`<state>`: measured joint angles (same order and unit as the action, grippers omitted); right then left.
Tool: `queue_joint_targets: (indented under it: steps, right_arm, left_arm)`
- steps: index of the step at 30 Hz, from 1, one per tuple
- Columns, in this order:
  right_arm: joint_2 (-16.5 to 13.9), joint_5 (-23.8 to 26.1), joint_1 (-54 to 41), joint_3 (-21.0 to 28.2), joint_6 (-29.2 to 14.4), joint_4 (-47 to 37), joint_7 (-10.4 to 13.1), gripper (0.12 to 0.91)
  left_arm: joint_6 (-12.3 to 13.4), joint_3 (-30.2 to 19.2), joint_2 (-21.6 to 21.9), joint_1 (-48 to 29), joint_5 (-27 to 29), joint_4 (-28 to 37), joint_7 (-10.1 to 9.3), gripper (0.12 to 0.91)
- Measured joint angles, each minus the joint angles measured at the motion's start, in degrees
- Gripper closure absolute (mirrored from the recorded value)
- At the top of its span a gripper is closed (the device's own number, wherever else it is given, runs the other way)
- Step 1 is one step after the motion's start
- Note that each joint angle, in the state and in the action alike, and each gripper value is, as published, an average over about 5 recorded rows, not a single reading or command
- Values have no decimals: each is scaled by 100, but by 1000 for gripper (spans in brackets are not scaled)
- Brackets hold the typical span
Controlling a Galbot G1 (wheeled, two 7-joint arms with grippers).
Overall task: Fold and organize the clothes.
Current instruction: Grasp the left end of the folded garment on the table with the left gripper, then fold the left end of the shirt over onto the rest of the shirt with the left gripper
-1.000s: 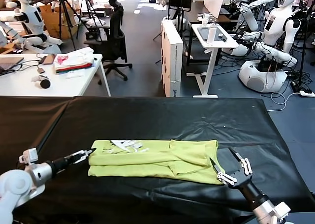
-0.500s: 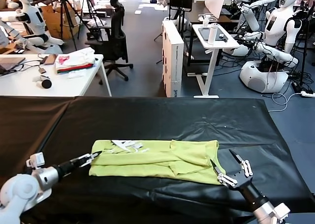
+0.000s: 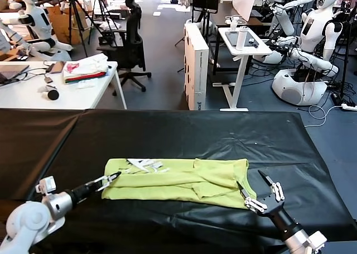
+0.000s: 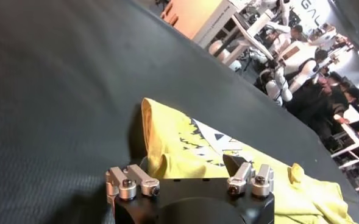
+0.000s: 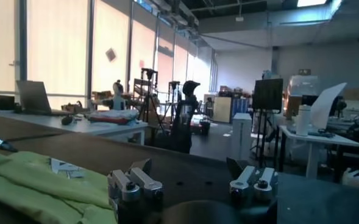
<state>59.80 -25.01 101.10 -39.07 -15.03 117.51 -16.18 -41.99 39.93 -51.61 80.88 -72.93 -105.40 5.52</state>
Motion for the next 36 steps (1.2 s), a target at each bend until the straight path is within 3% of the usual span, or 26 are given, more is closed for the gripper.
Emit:
queue_joint_targets:
  steps: [8,13,21,28,36]
  right_arm:
    - [22,0,-9,-6,-7,-14,1,118]
    - [51,21,-36,0,-8,-50,9,118]
    - [78,70,-162,24,5,-156,151,118]
    - [125,154,-307,93,13,-258,265,118]
    - [206,228,-368,116,22,-269,350,118]
  left_arm:
    - [-33,-15,-11,19,18,-1,-21,664]
    - [-49,-11,-12,7,57,0,-24,810]
    - [-42,190,-29,18,447,-181,-55,847]
    - [-34,508,208,147,1112,-282,44,847]
    - [-28,985,300,378,1557,-563,-137,847]
